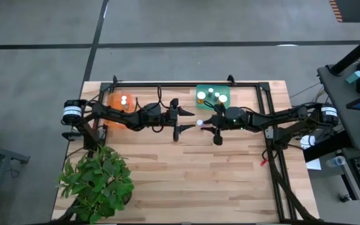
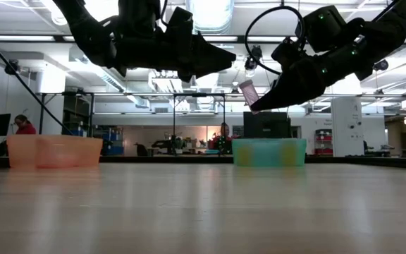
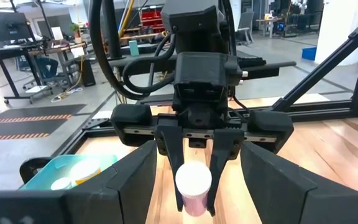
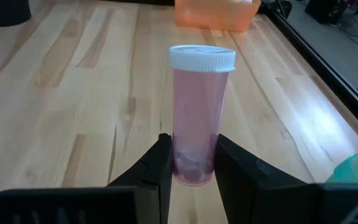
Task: Pick and place medicine bottles into bin by pill shape (circle, oval)
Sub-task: Adjust the pink tablet bottle in the orange bin
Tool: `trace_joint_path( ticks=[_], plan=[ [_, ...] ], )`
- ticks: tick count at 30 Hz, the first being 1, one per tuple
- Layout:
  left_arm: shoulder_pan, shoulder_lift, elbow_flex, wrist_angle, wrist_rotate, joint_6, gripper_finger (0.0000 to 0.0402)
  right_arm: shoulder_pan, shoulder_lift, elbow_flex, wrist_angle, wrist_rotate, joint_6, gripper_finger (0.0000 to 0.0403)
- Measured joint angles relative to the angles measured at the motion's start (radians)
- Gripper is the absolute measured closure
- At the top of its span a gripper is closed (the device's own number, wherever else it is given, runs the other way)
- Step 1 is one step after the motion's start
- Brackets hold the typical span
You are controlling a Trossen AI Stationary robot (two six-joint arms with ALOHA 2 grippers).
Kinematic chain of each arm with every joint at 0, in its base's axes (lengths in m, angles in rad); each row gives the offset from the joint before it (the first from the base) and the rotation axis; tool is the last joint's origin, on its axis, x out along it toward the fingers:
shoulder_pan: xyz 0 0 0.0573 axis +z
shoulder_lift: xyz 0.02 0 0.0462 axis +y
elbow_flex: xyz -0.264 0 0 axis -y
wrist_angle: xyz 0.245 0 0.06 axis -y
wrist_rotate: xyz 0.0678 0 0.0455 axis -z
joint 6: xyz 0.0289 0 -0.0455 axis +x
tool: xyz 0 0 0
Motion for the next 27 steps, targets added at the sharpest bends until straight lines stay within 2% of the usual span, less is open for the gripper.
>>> trace_joint_path(
  ticks=[3,9,21,27],
  plan=[
    [0.0,0.006,0.001,0.004,0.0,-0.001,0.0189,0.0,0.0,0.0,0.0,0.0,0.0,0.0313],
    [0.0,0.105,0.01,0.172,0.002,-0.03,0.0189,0.0,0.0,-0.001,0.001,0.0,0.003,0.0312],
    [-0.001,0.189,0.039,0.182,0.004,-0.056,0.0189,0.0,0.0,-0.001,0.004,0.0,-0.001,0.0312],
    [0.0,0.258,0.094,0.181,0.005,-0.056,0.0189,0.0,0.0,-0.002,0.004,0.0,-0.001,0.0312]
  ],
)
